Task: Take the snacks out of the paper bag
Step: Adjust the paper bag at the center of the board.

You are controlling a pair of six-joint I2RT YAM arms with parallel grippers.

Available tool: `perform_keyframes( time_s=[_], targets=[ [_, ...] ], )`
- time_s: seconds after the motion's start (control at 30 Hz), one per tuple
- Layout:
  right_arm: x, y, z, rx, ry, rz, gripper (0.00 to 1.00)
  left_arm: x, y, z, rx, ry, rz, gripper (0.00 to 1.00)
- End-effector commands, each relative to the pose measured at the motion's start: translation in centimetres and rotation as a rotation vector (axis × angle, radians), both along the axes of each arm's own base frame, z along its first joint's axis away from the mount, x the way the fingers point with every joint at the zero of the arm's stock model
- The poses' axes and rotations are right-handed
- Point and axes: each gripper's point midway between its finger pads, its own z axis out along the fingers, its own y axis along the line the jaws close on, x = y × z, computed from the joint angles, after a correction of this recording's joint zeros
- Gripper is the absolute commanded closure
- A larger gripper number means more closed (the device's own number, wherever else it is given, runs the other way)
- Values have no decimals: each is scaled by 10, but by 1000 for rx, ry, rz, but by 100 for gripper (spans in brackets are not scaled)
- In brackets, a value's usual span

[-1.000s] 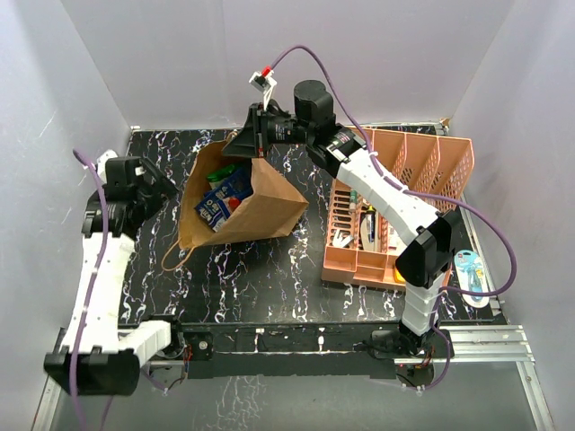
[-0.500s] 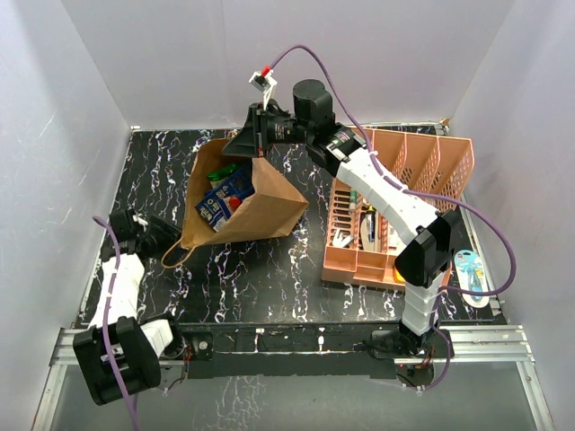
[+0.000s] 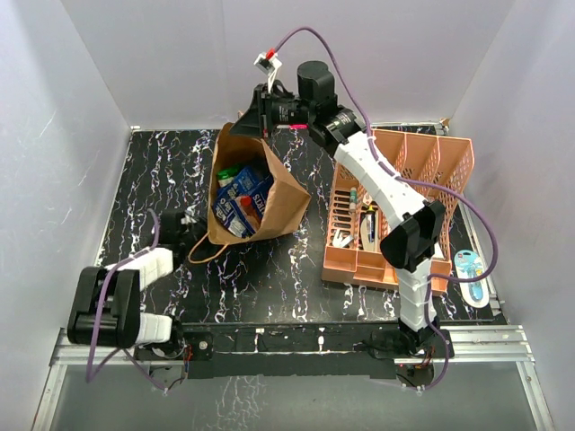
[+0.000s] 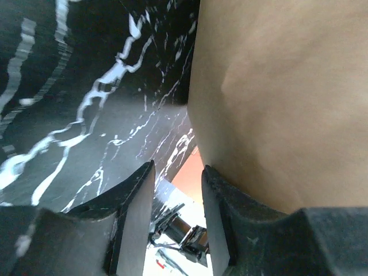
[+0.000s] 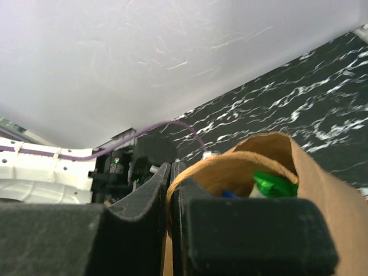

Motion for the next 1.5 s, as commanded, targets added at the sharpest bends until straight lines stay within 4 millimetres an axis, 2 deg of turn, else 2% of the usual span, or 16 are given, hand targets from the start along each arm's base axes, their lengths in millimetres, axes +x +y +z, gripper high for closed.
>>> perform_keyframes(
  time_s=[0.0, 0.2, 0.37, 0.5, 0.57, 0.63, 0.7, 0.8, 0.9, 1.0, 1.1, 1.27, 1.47],
  targets=[
    [3, -12, 33, 33, -175, 66, 93, 34, -42, 21, -71, -106, -12, 64],
    [-2, -23, 37, 81, -219, 195, 93, 67, -78, 13, -74, -130, -37, 65],
    [-9, -22, 41, 116, -223, 275, 93, 85, -107, 6, -118, -152, -65, 65],
    [-15, -24, 40, 123, -225, 300, 93, 94, -119, -1, -98, -159, -78, 65],
    [-21, -26, 35, 115, -218, 332, 93, 92, -119, -3, -73, -154, -87, 64],
    [-25, -28, 27, 104, -207, 344, 93, 81, -110, -9, -15, -131, -82, 58],
    [-25, -32, 21, 91, -206, 306, 93, 60, -93, -17, 10, -87, -57, 48],
    [-25, -35, 7, 69, -192, 254, 93, 25, -53, -30, 2, -1, -2, 39],
    [-27, -38, 4, 62, -188, 224, 93, -3, -23, -29, 67, 29, 22, 29],
    [-31, -41, 5, 62, -190, 222, 93, -17, -4, -4, 156, -37, 10, 21],
    [-34, -42, 10, 66, -175, 207, 93, -20, 20, 29, 253, -106, 38, 16],
    [-50, -29, 24, 84, -136, 177, 92, -11, 55, 108, 451, -287, 84, 11],
    [-43, -30, 28, 93, -47, 61, 92, -10, 74, 186, 601, -449, 93, 11]
  ],
)
